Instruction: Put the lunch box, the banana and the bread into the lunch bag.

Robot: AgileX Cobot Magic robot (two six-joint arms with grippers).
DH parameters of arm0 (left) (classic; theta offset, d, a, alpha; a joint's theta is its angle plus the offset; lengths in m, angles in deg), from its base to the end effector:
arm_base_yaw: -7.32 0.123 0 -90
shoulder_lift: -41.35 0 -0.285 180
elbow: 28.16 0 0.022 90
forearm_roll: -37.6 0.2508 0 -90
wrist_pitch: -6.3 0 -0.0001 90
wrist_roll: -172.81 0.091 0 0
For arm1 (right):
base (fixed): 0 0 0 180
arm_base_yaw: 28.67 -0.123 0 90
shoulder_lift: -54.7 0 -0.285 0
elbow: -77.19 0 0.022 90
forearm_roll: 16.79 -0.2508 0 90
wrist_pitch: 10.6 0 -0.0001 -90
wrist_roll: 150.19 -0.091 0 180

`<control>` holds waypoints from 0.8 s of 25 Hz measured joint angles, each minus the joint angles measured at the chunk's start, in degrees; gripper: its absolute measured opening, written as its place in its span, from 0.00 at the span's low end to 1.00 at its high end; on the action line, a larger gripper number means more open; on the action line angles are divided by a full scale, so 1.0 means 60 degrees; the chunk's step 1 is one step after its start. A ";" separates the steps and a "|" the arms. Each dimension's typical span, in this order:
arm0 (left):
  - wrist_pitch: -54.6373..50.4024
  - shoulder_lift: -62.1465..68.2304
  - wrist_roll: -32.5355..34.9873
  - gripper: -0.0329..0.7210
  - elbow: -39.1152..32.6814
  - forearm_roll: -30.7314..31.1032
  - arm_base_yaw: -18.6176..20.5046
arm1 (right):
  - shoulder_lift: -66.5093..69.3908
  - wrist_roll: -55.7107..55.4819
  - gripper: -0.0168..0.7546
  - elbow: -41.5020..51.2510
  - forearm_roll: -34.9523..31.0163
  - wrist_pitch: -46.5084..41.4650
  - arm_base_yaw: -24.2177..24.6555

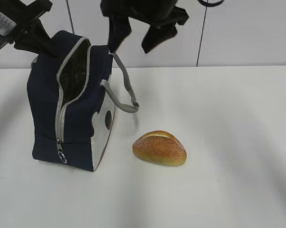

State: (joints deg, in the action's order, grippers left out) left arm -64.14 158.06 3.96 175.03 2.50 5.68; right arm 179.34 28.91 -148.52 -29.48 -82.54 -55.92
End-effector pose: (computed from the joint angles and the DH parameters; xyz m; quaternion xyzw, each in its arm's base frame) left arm 0.4042 -0.0609 0.3122 0.0452 0.9450 -0.2834 0.1571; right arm 0.3893 0.2219 0.3498 -0.2127 0.9382 0.1678 0.2156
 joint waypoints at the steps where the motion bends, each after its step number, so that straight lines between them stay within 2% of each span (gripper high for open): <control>1: 0.0000 0.0000 0.0000 0.04 0.0000 0.0000 0.0000 | -0.0340 0.0151 0.78 0.0666 0.0144 0.0017 0.0000; 6: -0.0002 0.0000 0.0000 0.04 0.0000 0.0010 0.0000 | -0.1693 0.1379 0.78 0.3600 0.0954 0.0037 0.0000; 10: -0.0002 0.0000 0.0000 0.04 0.0000 0.0010 0.0000 | -0.2237 0.2168 0.78 0.5422 0.1048 0.0210 0.0000; 15: -0.0010 0.0000 0.0000 0.04 0.0000 0.0002 0.0000 | -0.2345 0.3339 0.78 0.7332 0.1026 0.2091 0.0000; 20: -0.0010 0.0000 0.0000 0.04 0.0000 0.0002 0.0008 | -0.2274 0.4800 0.78 0.7857 0.0982 0.3560 0.0000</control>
State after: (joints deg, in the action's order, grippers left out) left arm -64.20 158.06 3.96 175.03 2.51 5.73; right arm 165.70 57.71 -101.38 -23.59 -61.18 -55.92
